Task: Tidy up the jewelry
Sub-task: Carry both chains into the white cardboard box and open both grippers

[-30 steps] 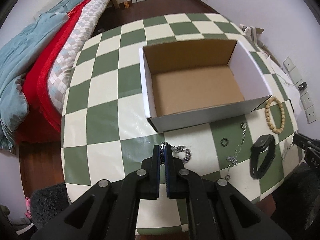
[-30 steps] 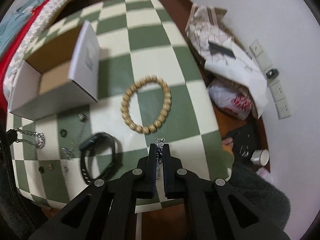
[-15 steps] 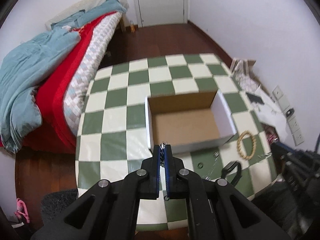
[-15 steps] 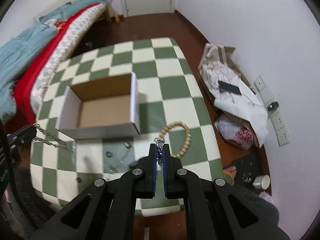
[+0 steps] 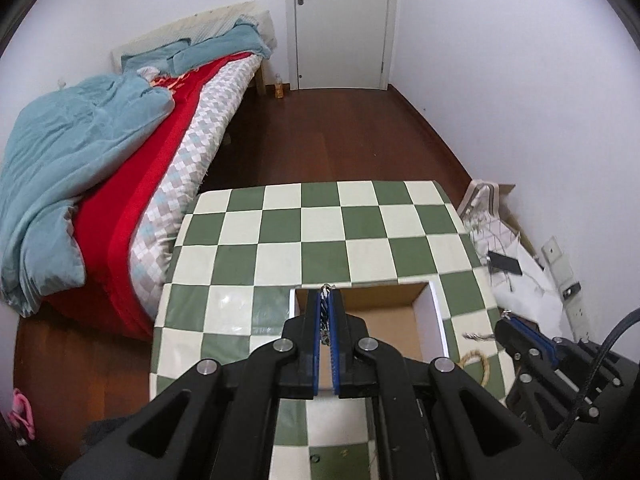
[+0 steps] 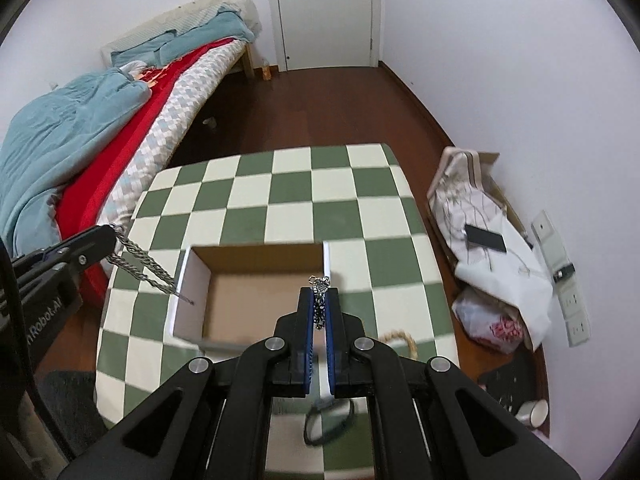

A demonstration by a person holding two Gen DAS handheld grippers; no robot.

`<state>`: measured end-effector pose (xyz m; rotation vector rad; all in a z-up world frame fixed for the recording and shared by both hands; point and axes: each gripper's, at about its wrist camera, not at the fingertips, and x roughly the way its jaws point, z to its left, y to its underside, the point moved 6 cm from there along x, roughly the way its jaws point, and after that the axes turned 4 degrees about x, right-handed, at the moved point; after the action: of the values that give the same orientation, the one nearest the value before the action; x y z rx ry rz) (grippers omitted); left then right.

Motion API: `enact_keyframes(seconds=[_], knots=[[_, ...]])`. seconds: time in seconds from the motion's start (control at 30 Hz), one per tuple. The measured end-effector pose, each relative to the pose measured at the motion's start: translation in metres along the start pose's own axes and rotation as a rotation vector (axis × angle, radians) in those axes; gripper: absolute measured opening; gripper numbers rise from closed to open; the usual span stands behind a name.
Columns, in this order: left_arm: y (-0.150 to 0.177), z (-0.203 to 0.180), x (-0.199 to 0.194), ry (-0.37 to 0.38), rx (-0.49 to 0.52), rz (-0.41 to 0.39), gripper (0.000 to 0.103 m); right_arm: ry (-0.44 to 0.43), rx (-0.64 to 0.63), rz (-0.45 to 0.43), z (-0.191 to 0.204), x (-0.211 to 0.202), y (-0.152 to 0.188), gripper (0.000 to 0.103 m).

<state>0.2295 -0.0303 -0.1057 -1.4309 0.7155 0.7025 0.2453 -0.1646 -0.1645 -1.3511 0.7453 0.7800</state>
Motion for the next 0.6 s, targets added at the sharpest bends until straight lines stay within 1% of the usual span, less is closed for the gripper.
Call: enact_keyframes(seconds=[0.13, 0.23, 0.43, 0.57, 0.6], knots=[[-0.010, 0.005, 0.023, 0.003, -0.030, 0.012, 0.001, -0.004, -0.011, 0.009, 0.008, 0.022, -0.018, 0.005], [-0.013, 0.008, 0.046, 0.015, -0.054, 0.043, 0.001, -0.006, -0.024, 0.027, 0.014, 0.043, -0.027, 0.005], [-0.009, 0.011, 0.084, 0.050, -0.091, 0.110, 0.001, -0.011, -0.053, 0.085, 0.018, 0.088, -0.028, 0.005], [-0.002, 0.008, 0.103, 0.098, -0.103, 0.158, 0.002, -0.021, -0.056, 0.123, 0.018, 0.108, -0.023, 0.006], [-0.001, 0.007, 0.106, 0.100, -0.103, 0.171, 0.002, -0.026, -0.053, 0.131, 0.017, 0.112, -0.022, 0.006]])
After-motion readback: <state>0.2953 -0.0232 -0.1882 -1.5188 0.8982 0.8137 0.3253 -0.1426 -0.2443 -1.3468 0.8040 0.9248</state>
